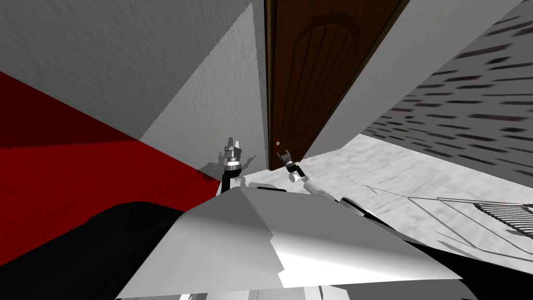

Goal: Pull the door open

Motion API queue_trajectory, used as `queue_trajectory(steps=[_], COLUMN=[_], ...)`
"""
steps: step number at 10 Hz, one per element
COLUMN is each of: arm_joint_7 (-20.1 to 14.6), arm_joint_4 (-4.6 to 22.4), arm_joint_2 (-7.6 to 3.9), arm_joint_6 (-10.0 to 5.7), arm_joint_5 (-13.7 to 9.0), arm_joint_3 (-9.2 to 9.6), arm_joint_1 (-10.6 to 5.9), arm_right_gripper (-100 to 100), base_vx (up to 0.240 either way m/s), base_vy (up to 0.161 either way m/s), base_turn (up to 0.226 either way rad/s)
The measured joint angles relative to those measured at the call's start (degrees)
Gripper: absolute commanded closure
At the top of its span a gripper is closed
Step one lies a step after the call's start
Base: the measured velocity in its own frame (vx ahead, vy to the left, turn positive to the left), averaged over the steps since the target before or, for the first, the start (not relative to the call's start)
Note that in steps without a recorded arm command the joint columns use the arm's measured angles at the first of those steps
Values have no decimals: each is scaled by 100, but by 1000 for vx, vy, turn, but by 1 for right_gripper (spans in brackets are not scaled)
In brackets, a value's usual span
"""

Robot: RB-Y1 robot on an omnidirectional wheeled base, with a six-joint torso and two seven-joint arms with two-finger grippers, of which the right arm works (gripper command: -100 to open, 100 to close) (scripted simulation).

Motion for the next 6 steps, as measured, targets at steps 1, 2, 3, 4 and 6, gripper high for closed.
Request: queue_trajectory(steps=[1,2,3,4,6], arm_joint_7=[-132,-243,-362,-467,-676], arm_joint_4=[128,204,302,390,545], arm_joint_2=[-35,-77,-118,-147,-231], arm_joint_6=[-9,-13,-14,-19,-2], arm_joint_5=[-71,-133,-210,-270,-410], arm_joint_3=[76,132,202,263,376], arm_joint_1=[-84,-137,-204,-260,-379], arm_right_gripper=[-100,-100,-100,-100,-100], base_vx=[91,88,97,90,85], base_vy=[49,59,60,57,54], base_turn=[-28,-42,-34,-39,-35])
